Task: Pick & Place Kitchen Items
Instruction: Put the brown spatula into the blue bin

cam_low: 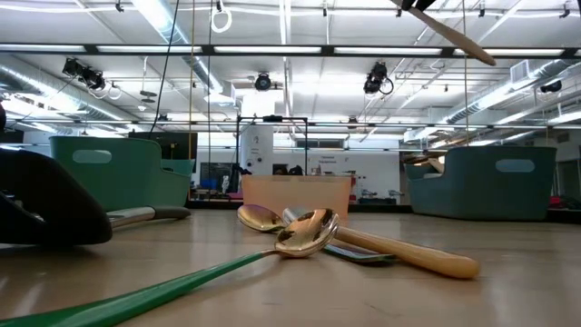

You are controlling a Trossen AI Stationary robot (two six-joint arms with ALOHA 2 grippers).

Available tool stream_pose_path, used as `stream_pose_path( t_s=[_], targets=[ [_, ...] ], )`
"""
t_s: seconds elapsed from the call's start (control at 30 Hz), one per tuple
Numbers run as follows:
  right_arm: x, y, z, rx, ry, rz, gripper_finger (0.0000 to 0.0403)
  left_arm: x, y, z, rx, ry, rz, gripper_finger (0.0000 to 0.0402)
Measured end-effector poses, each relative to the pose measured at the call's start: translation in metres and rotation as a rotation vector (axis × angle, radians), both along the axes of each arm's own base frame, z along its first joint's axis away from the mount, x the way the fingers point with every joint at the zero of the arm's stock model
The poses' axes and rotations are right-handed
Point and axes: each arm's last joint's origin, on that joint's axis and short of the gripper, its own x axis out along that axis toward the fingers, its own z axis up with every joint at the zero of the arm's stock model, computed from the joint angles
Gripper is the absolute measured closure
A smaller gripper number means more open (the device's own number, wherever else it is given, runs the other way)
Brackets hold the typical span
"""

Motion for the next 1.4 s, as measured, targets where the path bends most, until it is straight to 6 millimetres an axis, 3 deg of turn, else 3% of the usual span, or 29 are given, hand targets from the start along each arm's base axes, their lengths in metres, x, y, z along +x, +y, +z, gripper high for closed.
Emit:
stream_pose_path(
  t_s=[0.53,0.7,1.03,1.23,1.4],
  targets=[
    [0.005,-0.059,0.004,-0.084,0.14,-0.073,0.0317,0.0,0.0,0.0,0.0,0.0,0.0,0.0225],
    [0.014,-0.078,0.004,-0.094,0.131,-0.058,0.0317,0.0,0.0,0.0,0.0,0.0,0.0,0.0225],
    [0.029,-0.109,-0.026,-0.038,0.176,-0.014,0.0317,0.0,0.0,0.0,0.0,0.0,0.0,0.0225],
    [0.023,-0.126,-0.037,-0.01,0.198,-0.021,0.0317,0.0,0.0,0.0,0.0,0.0,0.0,0.0225],
    [0.003,-0.136,-0.027,-0.04,0.158,-0.083,0.0317,0.0,0.0,0.0,0.0,0.0,0.0,0.0225]
  ],
)
